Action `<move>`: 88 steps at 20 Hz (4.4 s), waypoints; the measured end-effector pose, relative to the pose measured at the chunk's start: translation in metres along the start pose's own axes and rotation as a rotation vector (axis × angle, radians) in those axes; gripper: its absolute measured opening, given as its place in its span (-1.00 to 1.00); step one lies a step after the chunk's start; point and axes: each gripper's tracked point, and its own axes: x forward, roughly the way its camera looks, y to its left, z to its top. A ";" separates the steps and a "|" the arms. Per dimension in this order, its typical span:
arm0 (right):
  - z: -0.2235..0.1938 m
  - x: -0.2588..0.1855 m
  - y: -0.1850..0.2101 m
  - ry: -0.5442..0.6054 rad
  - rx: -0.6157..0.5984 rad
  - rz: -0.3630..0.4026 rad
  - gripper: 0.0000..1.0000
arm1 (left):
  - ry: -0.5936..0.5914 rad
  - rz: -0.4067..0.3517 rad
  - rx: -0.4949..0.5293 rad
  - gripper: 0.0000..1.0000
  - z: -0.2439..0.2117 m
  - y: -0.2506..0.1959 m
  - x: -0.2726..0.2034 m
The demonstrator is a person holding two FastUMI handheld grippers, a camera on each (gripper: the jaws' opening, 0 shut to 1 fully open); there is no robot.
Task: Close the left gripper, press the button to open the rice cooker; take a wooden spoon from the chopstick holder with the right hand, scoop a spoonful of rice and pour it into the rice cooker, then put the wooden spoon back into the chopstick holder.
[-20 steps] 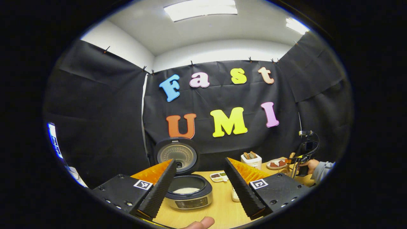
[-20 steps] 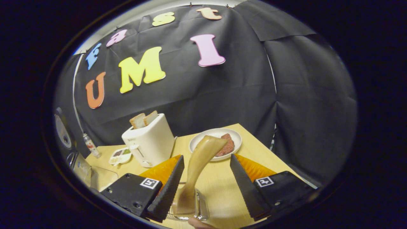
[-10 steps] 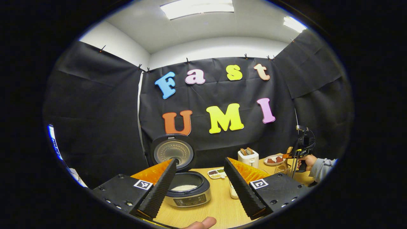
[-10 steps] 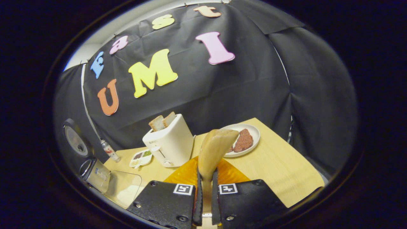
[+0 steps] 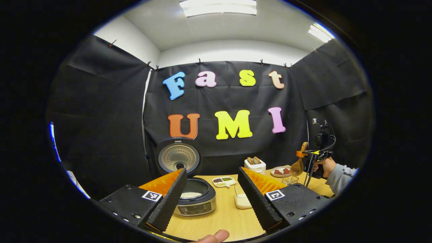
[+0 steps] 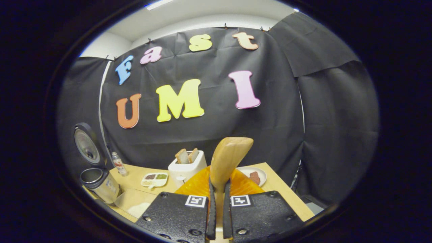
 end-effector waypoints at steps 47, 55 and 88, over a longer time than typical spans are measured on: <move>-0.190 0.050 0.249 0.466 0.458 0.350 -0.75 | 0.051 0.022 -0.014 0.92 -0.017 0.046 -0.014; -0.154 0.044 0.232 0.394 0.552 0.382 -0.81 | 0.055 0.044 -0.010 0.92 -0.016 0.050 -0.016; -0.017 -0.025 0.258 0.280 1.394 0.496 -0.82 | 0.023 0.095 -0.013 0.92 -0.008 0.100 -0.062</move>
